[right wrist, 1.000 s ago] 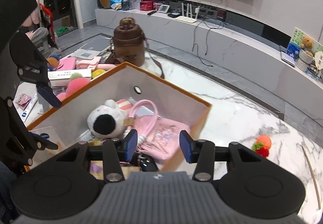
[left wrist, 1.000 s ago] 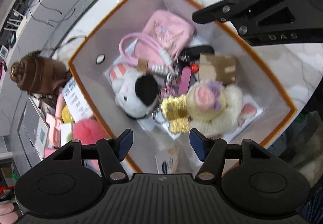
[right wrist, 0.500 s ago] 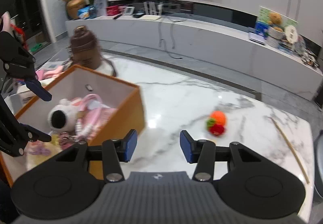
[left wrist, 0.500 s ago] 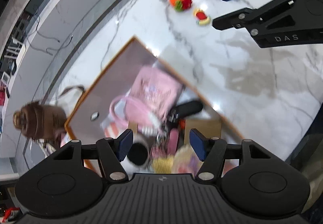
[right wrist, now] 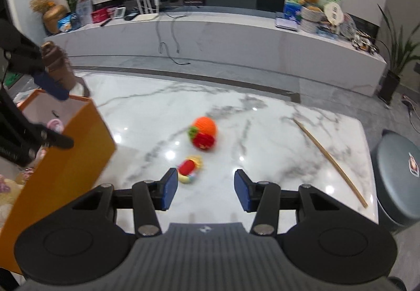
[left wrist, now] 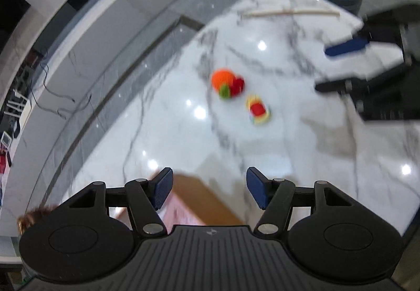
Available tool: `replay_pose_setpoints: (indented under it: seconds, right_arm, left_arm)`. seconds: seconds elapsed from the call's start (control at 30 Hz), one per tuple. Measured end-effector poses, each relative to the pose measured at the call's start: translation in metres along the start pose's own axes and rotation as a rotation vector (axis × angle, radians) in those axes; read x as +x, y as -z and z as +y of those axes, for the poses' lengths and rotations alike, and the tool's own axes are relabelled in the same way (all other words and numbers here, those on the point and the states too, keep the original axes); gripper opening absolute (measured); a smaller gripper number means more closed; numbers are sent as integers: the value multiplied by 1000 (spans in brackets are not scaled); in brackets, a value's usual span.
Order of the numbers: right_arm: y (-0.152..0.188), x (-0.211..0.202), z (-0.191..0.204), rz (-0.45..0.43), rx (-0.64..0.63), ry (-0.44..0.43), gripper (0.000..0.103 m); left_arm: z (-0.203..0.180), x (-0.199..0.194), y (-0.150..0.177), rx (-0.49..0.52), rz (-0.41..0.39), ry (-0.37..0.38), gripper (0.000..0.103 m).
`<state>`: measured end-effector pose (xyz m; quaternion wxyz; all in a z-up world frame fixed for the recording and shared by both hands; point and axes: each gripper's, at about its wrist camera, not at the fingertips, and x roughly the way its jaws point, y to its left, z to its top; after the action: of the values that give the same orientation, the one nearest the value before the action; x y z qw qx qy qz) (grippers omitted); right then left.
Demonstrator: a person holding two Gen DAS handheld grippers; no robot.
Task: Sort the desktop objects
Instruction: 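Move both grippers back over the table toward the orange ball and rattle, then grasp the orange crocheted ball with the left gripper while the right grasps the red rattle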
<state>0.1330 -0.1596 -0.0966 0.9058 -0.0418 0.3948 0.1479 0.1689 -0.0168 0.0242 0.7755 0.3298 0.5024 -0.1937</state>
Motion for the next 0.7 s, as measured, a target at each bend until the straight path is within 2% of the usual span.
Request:
replay_pose_setpoints:
  seconds: [0.1,0.3,0.43,0.6,0.7]
  right_arm:
    - [6,8,-1,21,-13,-3,50]
    - [9,29,9,52,-47,-31,50]
    - [11,42,14,64,-53,-50,52]
    - [10,56,16,60,-38,-47,54]
    - [9,60,16,40,-21,-52,56]
  left_arm:
    - [1,11,-16,-30,-26,-9,73]
    - [10,42,-39,-109,-12,24,73]
    - [21,61,-55,-215,-13,55,73]
    - [42,88,-73,-403,-25,150,73]
    - [44,106,-80,-429,-12,165,73]
